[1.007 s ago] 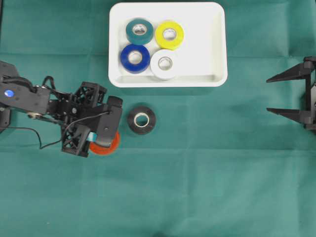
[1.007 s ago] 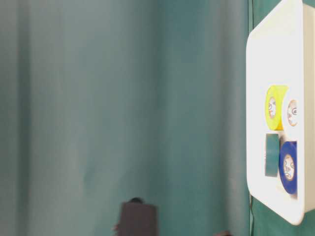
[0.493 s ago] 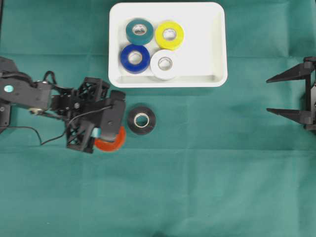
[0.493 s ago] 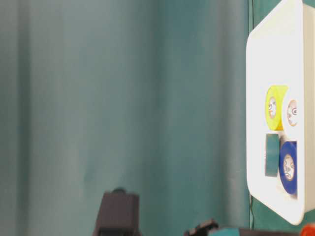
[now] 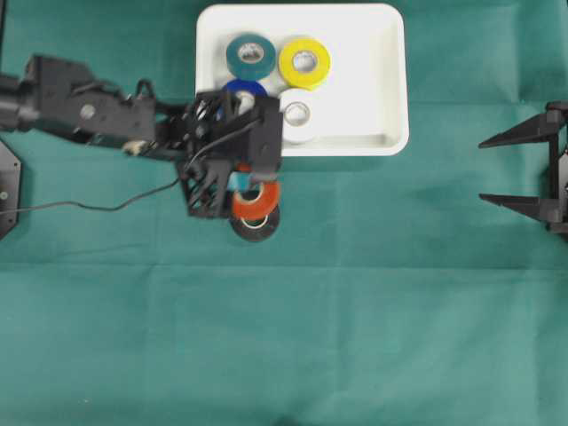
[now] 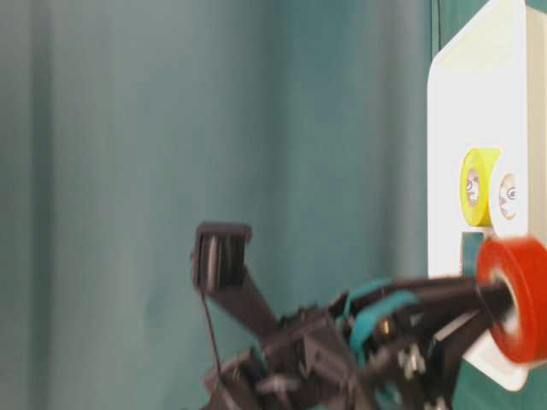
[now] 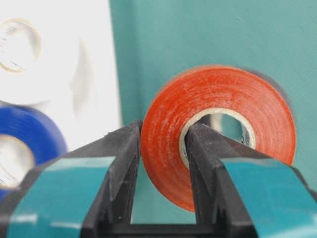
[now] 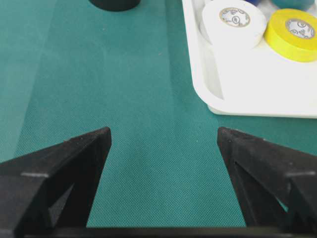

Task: Put the tape into the white case with the left arm.
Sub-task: 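Carry the red roll into the tray's right side and release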

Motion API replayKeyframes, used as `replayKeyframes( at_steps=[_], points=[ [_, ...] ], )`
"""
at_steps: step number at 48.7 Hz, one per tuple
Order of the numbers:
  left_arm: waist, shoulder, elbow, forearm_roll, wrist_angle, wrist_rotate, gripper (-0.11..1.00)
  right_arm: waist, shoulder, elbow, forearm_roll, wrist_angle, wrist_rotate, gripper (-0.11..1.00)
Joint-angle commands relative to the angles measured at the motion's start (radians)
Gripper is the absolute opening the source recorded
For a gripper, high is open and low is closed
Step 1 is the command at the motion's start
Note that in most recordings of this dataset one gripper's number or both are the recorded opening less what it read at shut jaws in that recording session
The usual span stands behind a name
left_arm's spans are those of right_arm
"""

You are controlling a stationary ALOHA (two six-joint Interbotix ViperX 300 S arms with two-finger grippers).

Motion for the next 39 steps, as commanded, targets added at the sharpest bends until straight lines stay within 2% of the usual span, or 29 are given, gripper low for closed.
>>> replayKeyframes(
  at_steps=[1,21,39],
  points=[
    [0.031,0.012,-0.064,0.003,-0.008,0.003,0.25,0.000,0.006,-0.009,-0.002,-0.006,0.000,0.62],
    [0.123,0.155,-0.275,0.003,-0.008,0.077,0.25,0.000,0.008,-0.009,0.000,-0.006,0.000,0.62],
    [0.179,0.273,-0.436,0.003,-0.008,0.094,0.25,0.000,0.008,-0.009,-0.002,-0.006,0.000,0.62]
  ],
)
